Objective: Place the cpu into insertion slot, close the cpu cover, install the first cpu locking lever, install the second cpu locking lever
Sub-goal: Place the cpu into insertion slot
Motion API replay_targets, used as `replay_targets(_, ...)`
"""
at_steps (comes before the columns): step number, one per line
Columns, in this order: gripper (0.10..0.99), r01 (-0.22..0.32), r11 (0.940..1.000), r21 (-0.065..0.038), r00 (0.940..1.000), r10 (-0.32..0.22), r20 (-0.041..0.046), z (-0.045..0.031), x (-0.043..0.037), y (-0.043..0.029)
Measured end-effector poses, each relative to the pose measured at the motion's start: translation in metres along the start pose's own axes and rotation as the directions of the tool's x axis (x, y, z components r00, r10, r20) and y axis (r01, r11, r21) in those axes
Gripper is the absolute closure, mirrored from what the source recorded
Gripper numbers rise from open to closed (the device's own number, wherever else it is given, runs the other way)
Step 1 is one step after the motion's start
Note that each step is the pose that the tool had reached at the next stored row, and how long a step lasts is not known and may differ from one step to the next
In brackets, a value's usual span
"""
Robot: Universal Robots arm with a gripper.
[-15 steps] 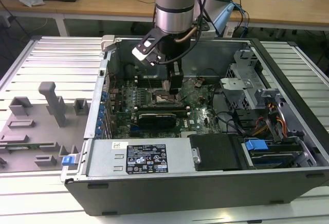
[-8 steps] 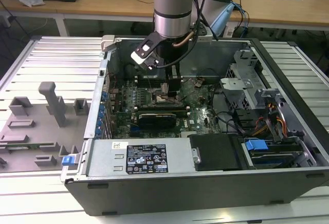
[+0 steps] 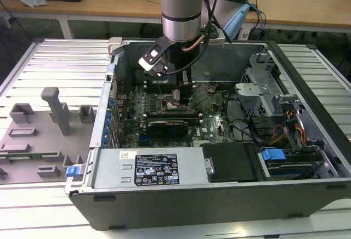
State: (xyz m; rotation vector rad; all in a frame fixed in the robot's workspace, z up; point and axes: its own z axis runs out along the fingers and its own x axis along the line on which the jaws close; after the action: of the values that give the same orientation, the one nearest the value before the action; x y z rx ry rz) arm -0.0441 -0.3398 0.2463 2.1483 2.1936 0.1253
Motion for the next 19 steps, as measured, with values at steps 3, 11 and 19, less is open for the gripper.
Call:
replay_targets(3,0.545,0.000,1.0000,0.000,1.0000,0.000,0.0002,0.0006,0.0012,-0.0001)
replay_targets(11,0.545,0.001,1.0000,0.000,1.0000,-0.001,0.0095,0.0075,0.0086,-0.0042)
replay_targets(19,0.545,0.002,1.0000,0.000,0.9999,-0.002,0.0162,0.0159,0.0165,-0.0118)
